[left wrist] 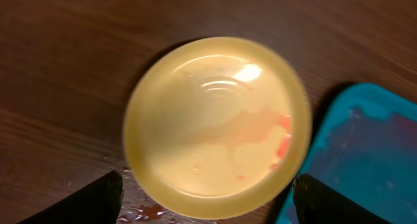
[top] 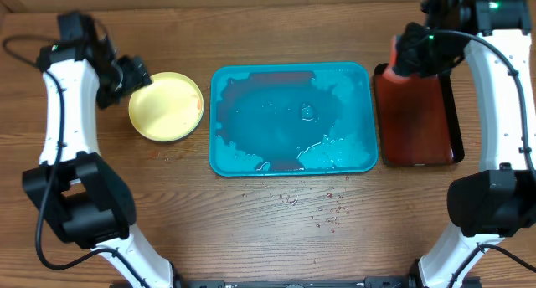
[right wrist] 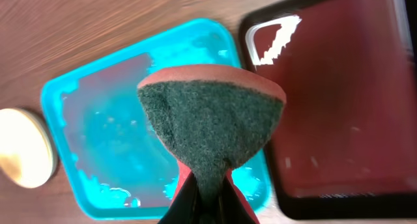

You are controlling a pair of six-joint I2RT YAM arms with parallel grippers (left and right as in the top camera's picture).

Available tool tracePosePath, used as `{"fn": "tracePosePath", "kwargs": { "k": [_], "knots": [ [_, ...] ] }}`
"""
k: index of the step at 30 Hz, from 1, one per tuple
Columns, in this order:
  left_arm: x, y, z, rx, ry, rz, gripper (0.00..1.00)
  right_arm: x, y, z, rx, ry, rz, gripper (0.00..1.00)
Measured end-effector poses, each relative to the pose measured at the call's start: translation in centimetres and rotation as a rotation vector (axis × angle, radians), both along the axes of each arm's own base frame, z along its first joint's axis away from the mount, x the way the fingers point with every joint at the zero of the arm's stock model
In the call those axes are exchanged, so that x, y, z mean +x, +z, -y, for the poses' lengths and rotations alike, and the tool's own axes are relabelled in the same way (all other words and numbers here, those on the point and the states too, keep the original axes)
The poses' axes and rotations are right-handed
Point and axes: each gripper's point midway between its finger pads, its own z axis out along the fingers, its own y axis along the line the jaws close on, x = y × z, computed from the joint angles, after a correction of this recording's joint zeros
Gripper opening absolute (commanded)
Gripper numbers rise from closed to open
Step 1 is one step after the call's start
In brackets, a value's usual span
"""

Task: Clean dirty plates on tray and stack at the side
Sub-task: 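Lower the sponge into the red tray and release with the right gripper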

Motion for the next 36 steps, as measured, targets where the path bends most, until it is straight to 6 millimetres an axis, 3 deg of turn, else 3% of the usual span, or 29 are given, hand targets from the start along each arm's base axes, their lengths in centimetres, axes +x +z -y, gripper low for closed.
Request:
{"fn": "tracePosePath", "kwargs": {
  "k": [1,3,8,11,14,21,25,32,36],
  "knots": [
    [1.1,1.7,1.9,0.014,-0.062,0.038,0.91,-0.2,-0.1,1.3,-0.005,-0.029,-0.013,0.04],
    [1.9,2.8,4.5,0.022,-0.136,0.063,0.94,-0.5,-0.3,3.2,-0.025,-0.072,-0.03,0.04],
    [2.0,3.0,11.7,0.024,-0.309,0.068,1.0,-1.2,-1.6,7.6,-0.118,-0.167,-0.068,0.04],
    [2.0,3.1,15.1,0.02,-0.382,0.082,1.0,-1.3,-3.7,8.7,-0.171,-0.184,-0.099,0.04],
    [2.3,3.4,17.3,0.021,-0.429,0.109,1.0,-1.6,-7.6,9.3,-0.213,-0.184,-0.143,0.04],
    [2.1,3.4,19.0,0.026,-0.465,0.114,1.0,-2.3,-15.3,9.8,-0.253,-0.175,-0.16,0.04],
    [2.1,3.4,19.0,0.027,-0.465,0.114,1.0,-3.1,-17.7,9.7,-0.257,-0.159,-0.172,0.11],
    [2.1,3.4,19.0,0.027,-0.465,0.114,1.0,-3.8,-18.4,9.5,-0.259,-0.133,-0.191,0.34],
    [2.1,3.4,19.0,0.028,-0.465,0.114,1.0,-4.8,-17.0,9.0,-0.231,-0.118,-0.247,0.45]
  ]
}}
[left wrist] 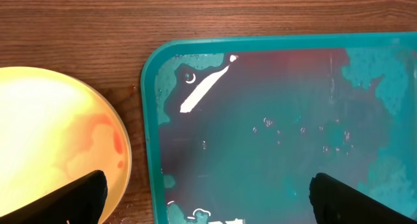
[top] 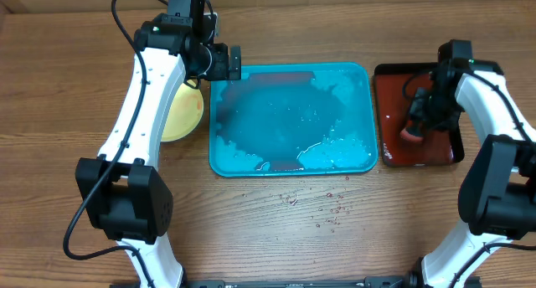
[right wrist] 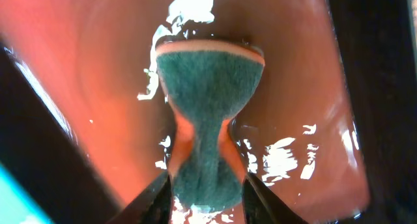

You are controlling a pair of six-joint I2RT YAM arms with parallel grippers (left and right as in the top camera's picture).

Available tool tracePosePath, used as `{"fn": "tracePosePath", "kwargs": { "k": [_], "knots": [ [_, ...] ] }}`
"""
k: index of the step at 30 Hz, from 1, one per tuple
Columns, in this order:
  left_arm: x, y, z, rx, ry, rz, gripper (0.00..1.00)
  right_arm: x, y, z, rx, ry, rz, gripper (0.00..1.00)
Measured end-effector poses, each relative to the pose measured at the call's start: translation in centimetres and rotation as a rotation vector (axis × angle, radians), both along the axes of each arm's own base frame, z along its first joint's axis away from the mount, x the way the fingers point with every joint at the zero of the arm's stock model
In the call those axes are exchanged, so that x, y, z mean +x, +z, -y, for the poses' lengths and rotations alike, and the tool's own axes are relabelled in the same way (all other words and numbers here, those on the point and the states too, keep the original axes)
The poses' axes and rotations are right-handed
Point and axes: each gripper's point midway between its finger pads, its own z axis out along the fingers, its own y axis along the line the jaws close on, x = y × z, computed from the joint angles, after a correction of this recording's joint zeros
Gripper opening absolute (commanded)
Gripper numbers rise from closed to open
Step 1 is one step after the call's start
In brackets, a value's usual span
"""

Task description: Clean dirty plates on tray and stack at the side

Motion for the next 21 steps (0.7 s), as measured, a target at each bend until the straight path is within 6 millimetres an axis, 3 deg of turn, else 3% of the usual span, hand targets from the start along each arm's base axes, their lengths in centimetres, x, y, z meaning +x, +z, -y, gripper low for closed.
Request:
{"fn": "tracePosePath", "kwargs": {
  "k": [1,3,4,6,9,11,13,17,21],
  "knots": [
    [0.0,0.0,0.0,0.0,0.0,0.0,1.0,0.2,0.8,-0.1,0.007,0.002,0.003,0.56],
    [0.0,0.0,0.0,0.002,0.001,0.0,1.0,1.3,3.4,-0.4,0.026,0.007,0.037,0.89],
    [0.0,0.0,-0.1,0.003,0.001,0.001,1.0,1.8,5.3,-0.6,0.039,0.019,0.067,0.98],
    [0.0,0.0,-0.1,0.003,0.001,0.0,1.0,2.3,9.2,-1.1,0.051,0.046,0.129,1.0],
    [0.0,0.0,-0.1,0.003,0.001,0.001,1.0,1.8,16.9,-2.3,0.051,0.08,0.269,1.0],
    [0.0,0.0,-0.1,0.003,0.001,0.0,1.0,0.3,21.8,-3.1,0.049,0.101,0.354,1.0],
    [0.0,0.0,-0.1,0.003,0.001,0.0,1.0,-2.7,27.1,-3.9,0.043,0.118,0.454,1.0],
    [0.0,0.0,-0.1,0.003,0.001,0.001,0.99,-8.3,32.0,-4.6,0.031,0.126,0.554,1.0],
    [0.0,0.0,-0.1,0.003,0.001,0.001,1.0,-11.2,33.9,-5.0,0.026,0.131,0.613,1.0]
  ]
}}
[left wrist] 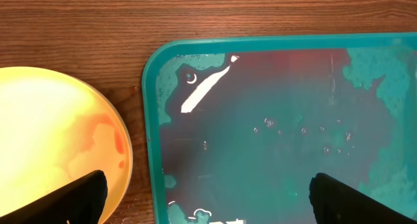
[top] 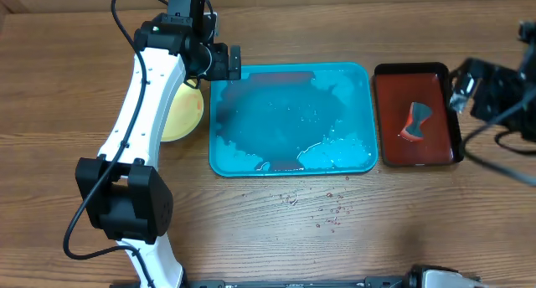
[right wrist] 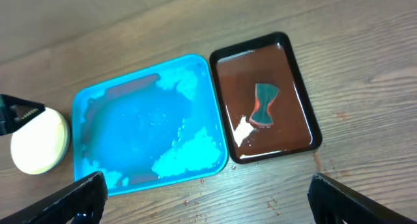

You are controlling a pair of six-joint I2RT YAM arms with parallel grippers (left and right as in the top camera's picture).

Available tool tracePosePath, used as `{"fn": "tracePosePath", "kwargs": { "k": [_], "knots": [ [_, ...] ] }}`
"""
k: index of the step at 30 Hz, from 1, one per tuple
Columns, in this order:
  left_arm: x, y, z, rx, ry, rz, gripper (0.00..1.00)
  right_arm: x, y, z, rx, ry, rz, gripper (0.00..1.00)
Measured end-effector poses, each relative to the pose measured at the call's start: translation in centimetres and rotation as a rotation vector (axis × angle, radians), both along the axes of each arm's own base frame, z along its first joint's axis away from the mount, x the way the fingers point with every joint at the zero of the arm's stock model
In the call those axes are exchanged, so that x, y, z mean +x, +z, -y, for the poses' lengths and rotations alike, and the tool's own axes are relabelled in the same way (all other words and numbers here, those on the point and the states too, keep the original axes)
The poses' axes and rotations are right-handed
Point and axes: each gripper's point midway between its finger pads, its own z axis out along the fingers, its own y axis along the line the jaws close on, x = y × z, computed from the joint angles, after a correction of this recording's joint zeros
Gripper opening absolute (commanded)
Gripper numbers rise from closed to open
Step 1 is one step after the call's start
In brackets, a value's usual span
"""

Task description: Clean dirty plates on tray and stack at the side

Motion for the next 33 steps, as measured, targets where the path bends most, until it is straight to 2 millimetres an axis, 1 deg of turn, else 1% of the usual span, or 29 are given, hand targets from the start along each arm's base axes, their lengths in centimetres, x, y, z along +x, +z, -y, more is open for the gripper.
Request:
{"fn": "tracePosePath", "kwargs": {
  "k": [4,7,10,12,16,18,21,25,29,32,33],
  "knots": [
    [0.0,0.0,0.0,0.0,0.0,0.0,1.0,-0.5,0.5,-0.1,-0.002,0.001,0.019,1.0],
    [0.0,0.0,0.0,0.0,0.0,0.0,1.0,-0.9,0.2,-0.1,-0.002,0.001,0.0,1.0],
    [0.0,0.0,0.0,0.0,0.0,0.0,1.0,-0.8,0.3,-0.1,-0.005,0.002,0.006,1.0],
    [0.0,0.0,0.0,0.0,0.0,0.0,1.0,-0.2,0.8,0.0,-0.01,0.0,0.038,1.0],
    [0.0,0.0,0.0,0.0,0.0,0.0,1.0,2.1,2.4,0.3,-0.024,-0.001,0.158,1.0],
    [0.0,0.0,0.0,0.0,0.0,0.0,1.0,2.8,2.7,0.4,-0.027,0.001,0.205,1.0],
    [0.0,0.0,0.0,0.0,0.0,0.0,1.0,3.2,2.8,0.2,-0.034,0.015,0.275,1.0],
    [0.0,0.0,0.0,0.0,0.0,0.0,1.0,2.7,2.3,-0.4,-0.064,0.071,0.398,1.0],
    [0.0,0.0,0.0,0.003,0.001,0.001,1.0,1.4,0.6,-0.9,-0.093,0.102,0.513,1.0],
    [0.0,0.0,-0.1,0.003,0.001,0.0,1.0,0.7,-1.2,-1.3,-0.105,0.121,0.603,1.0],
    [0.0,0.0,-0.1,0.003,0.001,0.001,1.0,0.6,-1.5,-1.3,-0.107,0.125,0.621,1.0]
  ]
}}
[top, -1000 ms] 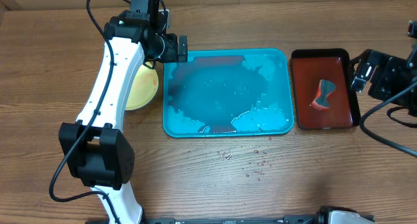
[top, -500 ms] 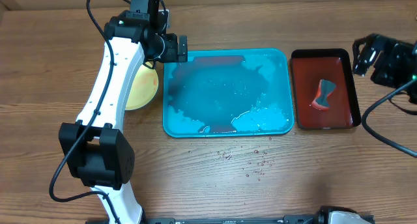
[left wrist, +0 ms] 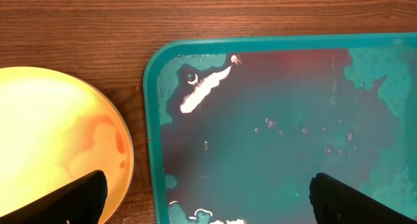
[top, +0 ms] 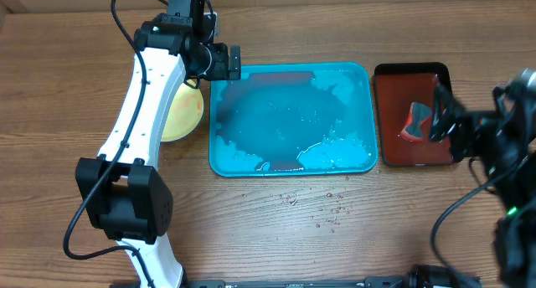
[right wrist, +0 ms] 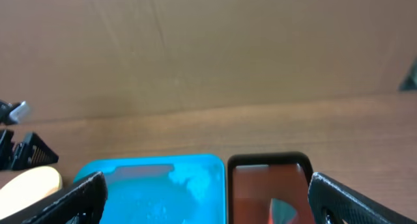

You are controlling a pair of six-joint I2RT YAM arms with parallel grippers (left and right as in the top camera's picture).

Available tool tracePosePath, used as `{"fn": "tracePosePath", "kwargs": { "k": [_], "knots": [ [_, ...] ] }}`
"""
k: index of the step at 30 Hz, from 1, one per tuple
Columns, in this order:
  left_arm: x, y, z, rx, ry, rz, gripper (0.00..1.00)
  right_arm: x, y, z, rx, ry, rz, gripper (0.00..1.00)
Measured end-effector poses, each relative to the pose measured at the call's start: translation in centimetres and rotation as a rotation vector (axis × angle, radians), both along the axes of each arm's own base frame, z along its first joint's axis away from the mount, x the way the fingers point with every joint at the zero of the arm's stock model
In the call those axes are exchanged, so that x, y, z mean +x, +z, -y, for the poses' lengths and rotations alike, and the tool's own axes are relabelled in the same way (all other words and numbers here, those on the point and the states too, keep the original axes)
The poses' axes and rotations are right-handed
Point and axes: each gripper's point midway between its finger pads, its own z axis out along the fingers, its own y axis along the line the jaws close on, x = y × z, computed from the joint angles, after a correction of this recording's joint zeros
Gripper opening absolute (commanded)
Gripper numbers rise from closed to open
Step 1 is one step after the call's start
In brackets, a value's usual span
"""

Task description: Clean dirty plates on tray and stack at the side

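A yellow plate [left wrist: 52, 139] with an orange-red smear sits on the table left of the wet blue tray [left wrist: 154, 120]; no plates are in the tray. My left gripper [left wrist: 208, 204] hangs open over the tray's back left corner [top: 222, 62], with nothing between its fingers. A green and orange sponge [top: 416, 120] lies loose in the black tray of red liquid [top: 414, 71]. My right gripper [right wrist: 212, 208] is open and empty, raised high over that black tray's right side [top: 441, 112]. From there the plate [right wrist: 39, 182] shows small at far left.
Water drops dot the wood in front of the blue tray [top: 322, 208]. A cardboard wall [right wrist: 208, 48] stands behind the table. The left arm [top: 146, 95] crosses over part of the plate.
The right arm has come in from the right edge and now stands higher, its camera tilted up toward the back wall. Left arm, plate, trays and sponge are unchanged.
My left gripper was open over the yellow plate and my right was shut on the sponge above the black tray. Then the left hung over the blue tray's corner while the sponge sat in the red liquid. Later the sponge lay loose and the right gripper was open, well above.
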Motion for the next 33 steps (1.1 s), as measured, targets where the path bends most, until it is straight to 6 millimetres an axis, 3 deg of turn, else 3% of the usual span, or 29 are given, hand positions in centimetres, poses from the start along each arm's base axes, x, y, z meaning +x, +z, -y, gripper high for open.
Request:
{"fn": "tracePosePath", "kwargs": {
  "k": [10,14,24,33],
  "knots": [
    [0.0,0.0,0.0,0.0,0.0,0.0,1.0,-1.5,-10.3,-1.4,-0.019,0.073,0.194,1.0],
    [0.0,0.0,0.0,0.0,0.0,0.0,1.0,-2.3,-13.5,-1.9,-0.022,0.094,0.227,1.0],
    [0.0,0.0,0.0,0.0,0.0,-0.001,1.0,-3.5,-16.8,-2.9,-0.025,0.122,0.284,1.0],
    [0.0,0.0,0.0,0.0,0.0,0.0,1.0,-3.4,-20.2,-2.9,-0.023,0.121,0.263,1.0]
  ]
}}
